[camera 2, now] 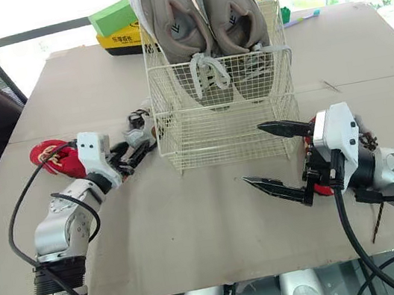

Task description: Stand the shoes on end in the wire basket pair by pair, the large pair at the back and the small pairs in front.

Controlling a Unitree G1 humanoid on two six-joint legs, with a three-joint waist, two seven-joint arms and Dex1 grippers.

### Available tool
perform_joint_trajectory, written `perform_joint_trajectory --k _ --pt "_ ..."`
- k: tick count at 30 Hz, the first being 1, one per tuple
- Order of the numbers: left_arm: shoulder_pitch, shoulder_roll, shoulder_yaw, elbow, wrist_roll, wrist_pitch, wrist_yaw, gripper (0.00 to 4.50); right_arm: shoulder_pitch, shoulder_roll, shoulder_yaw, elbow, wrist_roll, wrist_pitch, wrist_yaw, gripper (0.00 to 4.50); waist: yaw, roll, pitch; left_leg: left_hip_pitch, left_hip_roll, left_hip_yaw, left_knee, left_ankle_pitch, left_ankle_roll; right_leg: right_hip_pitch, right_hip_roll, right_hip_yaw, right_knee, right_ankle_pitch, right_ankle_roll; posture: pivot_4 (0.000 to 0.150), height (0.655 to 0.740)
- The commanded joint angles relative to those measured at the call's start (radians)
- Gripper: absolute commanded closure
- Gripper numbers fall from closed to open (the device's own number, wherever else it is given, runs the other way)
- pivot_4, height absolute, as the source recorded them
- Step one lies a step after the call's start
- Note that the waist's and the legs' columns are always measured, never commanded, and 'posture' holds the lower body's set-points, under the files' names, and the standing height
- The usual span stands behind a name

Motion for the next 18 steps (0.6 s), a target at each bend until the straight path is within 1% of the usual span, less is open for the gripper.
perform_joint_trajectory --k 1,3,5,7,10,14,18 --pt "-0.025 -0.007 0.0 0.004 0.012 -0.021 -0.017 3.03 0.01 -0.008 -0.023 -0.035 0.001 -0.026 -0.011 0.0 0.001 0.0 0.0 0.0 0.0 0.0 0.0 0.0 0.0 0.0 -0.001 0.0 0.0 0.0 0.0 0.15 0.74" --pt "-0.024 -0.017 0.011 0.001 0.009 -0.026 -0.019 3.78 0.013 -0.006 -0.019 -0.038 -0.003 -0.031 -0.015 0.0 0.001 0.0 0.0 0.0 0.0 0.0 0.0 0.0 0.0 0.0 -0.004 0.0 0.0 0.0 0.0 0.15 0.74" --pt "-0.019 -0.033 0.039 -0.017 -0.007 -0.051 -0.017 4.37 0.015 -0.003 -0.013 -0.039 -0.008 -0.036 -0.018 0.0 0.001 0.0 0.0 0.0 0.0 0.0 0.0 0.0 0.0 0.0 -0.004 0.0 0.0 0.0 0.0 0.15 0.74" --pt "-0.021 -0.061 0.081 -0.048 -0.035 -0.093 -0.008 4.37 0.013 -0.003 -0.008 -0.035 -0.01 -0.042 -0.018 0.0 0.001 -0.001 0.0 0.0 0.0 0.001 0.0 0.0 0.0 0.0 -0.005 0.0 0.0 0.0 0.0 0.15 0.74" --pt "-0.069 -0.133 0.186 -0.13 -0.09 -0.222 0.049 4.37 -0.013 0.006 -0.001 -0.015 -0.014 -0.053 -0.021 0.0 0.002 -0.006 0.002 -0.002 0.0 0.0 0.0 0.0 0.0 -0.001 -0.005 0.001 0.0 0.0 0.0 0.15 0.74" --pt "-0.143 -0.152 0.239 -0.201 -0.118 -0.299 0.087 4.37 -0.078 0.017 0.006 0.023 -0.009 -0.039 -0.059 0.0 0.002 -0.008 0.002 -0.003 0.0 -0.001 0.0 0.0 -0.001 -0.002 -0.005 0.001 0.0 0.001 -0.001 0.15 0.74" --pt "-0.187 -0.101 0.232 -0.297 -0.212 -0.289 -0.026 4.37 -0.192 -0.006 -0.033 0.066 0.084 0.002 -0.089 0.0 0.0 -0.008 0.002 -0.002 -0.001 0.003 0.0 0.0 -0.001 -0.002 -0.005 0.001 0.0 0.001 -0.001 0.15 0.74"
